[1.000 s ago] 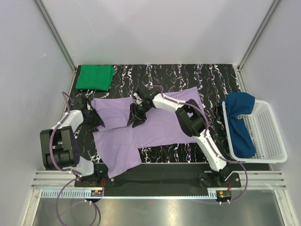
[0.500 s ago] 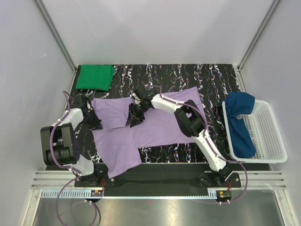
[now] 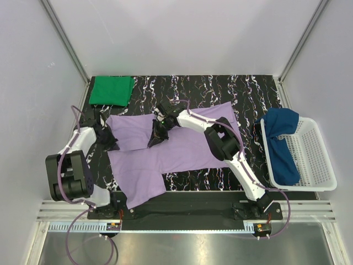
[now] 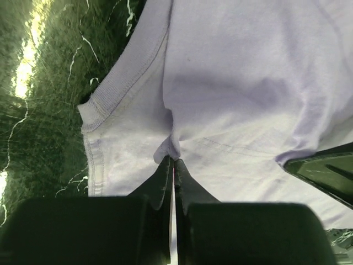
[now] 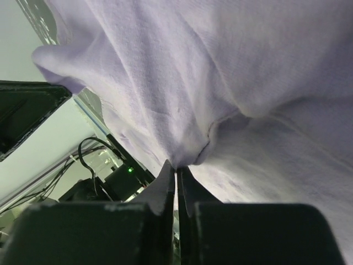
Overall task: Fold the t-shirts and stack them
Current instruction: Fold the tshirt
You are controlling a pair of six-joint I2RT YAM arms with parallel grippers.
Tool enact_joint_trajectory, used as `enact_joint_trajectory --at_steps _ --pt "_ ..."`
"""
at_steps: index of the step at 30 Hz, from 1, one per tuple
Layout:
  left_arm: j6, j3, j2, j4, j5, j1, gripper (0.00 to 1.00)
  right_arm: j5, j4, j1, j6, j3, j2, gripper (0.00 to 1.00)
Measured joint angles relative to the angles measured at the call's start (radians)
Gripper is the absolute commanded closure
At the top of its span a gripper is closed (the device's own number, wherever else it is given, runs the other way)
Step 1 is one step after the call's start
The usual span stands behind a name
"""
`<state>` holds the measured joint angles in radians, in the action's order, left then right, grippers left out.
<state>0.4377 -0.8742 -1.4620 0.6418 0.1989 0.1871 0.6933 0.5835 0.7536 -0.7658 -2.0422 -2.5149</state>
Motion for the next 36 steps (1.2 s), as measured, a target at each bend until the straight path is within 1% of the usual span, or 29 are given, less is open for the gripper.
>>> enact_joint_trajectory --at_steps 9,15,18,19,20,22,24,26,28,30,33,36 --pt "0.035 -0.065 0.079 0.045 -0.018 0.000 1.00 0.035 -0.024 0.000 -0.061 0.003 0.002 1.00" --pt "0.051 -0.068 0.087 0.072 -0.030 0.001 1.00 0.072 -0.075 -0.011 -0.127 0.080 0.051 1.00" --pt "0.055 -0.064 0.089 0.077 -0.041 0.001 0.96 0.087 -0.092 -0.024 -0.148 0.101 0.078 0.99" --pt "0.056 -0.061 0.089 0.076 -0.046 0.001 0.96 0.090 -0.096 -0.028 -0.148 0.105 0.085 0.97" --pt "0.058 -0.055 0.090 0.074 -0.050 0.001 0.95 0.095 -0.097 -0.032 -0.148 0.106 0.090 0.85" --pt "0.056 -0.035 0.095 0.077 -0.063 0.001 0.76 0.110 -0.092 -0.039 -0.144 0.106 0.093 0.66" --pt "0.060 -0.016 0.095 0.084 -0.080 0.001 0.61 0.118 -0.063 -0.042 -0.116 0.106 0.093 0.55" --pt "0.065 -0.006 0.095 0.107 -0.105 0.001 0.56 0.103 0.001 -0.042 -0.056 0.106 0.094 0.52" --pt "0.069 0.000 0.103 0.130 -0.129 0.001 0.47 0.053 0.075 -0.041 0.027 0.120 0.106 0.50" --pt "0.080 0.002 0.134 0.154 -0.146 0.001 0.46 -0.030 0.148 -0.041 0.115 0.185 0.154 0.48" --pt "0.117 0.006 0.240 0.193 -0.168 -0.003 0.48 -0.164 0.241 -0.043 0.219 0.344 0.298 0.47" --pt "0.173 0.007 0.352 0.253 -0.211 -0.057 0.52 -0.328 0.316 -0.052 0.295 0.547 0.523 0.46"
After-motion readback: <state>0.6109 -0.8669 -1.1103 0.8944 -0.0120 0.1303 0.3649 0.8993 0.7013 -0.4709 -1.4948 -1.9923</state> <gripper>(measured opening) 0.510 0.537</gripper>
